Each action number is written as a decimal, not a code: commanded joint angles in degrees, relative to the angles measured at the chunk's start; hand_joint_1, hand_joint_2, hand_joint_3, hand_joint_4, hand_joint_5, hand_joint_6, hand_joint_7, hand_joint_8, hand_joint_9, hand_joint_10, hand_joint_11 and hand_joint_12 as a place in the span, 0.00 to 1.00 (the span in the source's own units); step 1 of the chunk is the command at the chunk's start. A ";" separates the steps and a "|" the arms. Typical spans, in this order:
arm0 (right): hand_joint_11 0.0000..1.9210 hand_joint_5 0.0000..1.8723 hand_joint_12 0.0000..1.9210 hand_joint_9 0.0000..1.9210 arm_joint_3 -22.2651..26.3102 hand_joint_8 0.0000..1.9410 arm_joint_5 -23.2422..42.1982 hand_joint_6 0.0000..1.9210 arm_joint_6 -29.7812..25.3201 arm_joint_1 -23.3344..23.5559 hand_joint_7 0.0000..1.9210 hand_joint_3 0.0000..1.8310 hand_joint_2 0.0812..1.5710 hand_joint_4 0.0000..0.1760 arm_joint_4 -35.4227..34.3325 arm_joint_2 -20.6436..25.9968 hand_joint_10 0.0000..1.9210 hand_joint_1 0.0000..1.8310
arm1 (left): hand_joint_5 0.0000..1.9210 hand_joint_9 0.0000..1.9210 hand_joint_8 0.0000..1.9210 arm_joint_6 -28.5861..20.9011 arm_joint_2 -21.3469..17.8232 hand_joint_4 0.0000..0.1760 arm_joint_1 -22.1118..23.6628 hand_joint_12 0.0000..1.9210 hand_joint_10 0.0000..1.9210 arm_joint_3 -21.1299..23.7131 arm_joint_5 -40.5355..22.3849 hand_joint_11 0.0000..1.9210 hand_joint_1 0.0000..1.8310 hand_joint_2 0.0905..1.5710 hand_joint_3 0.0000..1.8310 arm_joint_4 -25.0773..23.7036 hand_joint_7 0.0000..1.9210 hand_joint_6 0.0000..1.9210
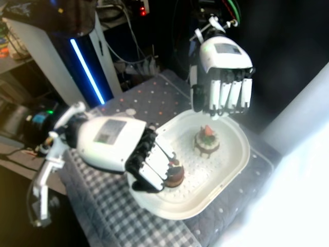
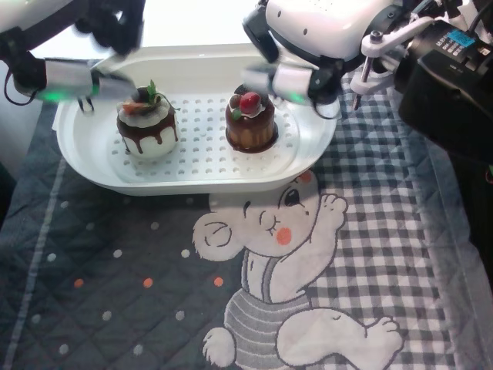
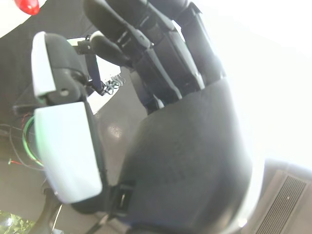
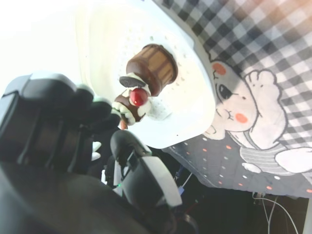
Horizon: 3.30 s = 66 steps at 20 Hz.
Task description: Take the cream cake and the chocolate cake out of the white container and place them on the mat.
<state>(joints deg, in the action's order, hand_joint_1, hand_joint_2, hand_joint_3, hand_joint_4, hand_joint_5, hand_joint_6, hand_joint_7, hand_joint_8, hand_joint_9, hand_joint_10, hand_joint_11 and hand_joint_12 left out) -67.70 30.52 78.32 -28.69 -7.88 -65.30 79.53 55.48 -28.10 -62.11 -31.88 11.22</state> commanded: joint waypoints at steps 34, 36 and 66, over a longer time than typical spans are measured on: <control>0.08 0.33 0.72 0.35 -8.34 0.02 -3.26 0.01 0.33 1.15 0.34 0.01 0.55 0.00 -6.03 -9.83 0.04 0.52 | 0.21 0.20 0.00 -0.09 10.33 0.00 -2.61 0.62 0.01 -11.89 8.59 0.00 0.48 0.56 0.01 6.15 0.20 0.00; 0.16 0.36 0.80 0.40 -8.67 0.01 -3.51 0.00 0.33 1.15 0.43 0.00 0.57 0.00 -6.08 -10.12 0.16 0.52 | 0.22 0.22 0.01 -0.09 10.79 0.00 -2.60 0.62 0.01 -12.42 8.94 0.00 0.51 0.60 0.01 6.27 0.22 0.00; 0.40 0.43 0.88 0.43 14.68 0.61 24.13 0.50 0.31 -3.89 0.45 0.00 0.73 0.00 0.01 10.06 0.79 0.75 | 0.36 0.43 0.65 -8.51 -4.63 0.00 -10.80 0.71 0.72 6.90 -19.48 0.38 0.74 0.75 0.00 -2.66 0.41 0.68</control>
<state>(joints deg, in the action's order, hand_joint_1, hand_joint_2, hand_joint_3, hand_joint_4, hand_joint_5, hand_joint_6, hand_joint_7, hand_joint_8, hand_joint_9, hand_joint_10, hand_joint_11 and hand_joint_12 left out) -52.07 47.46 78.26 -34.13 -8.21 -54.85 71.05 50.70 -39.66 -54.43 -42.72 8.25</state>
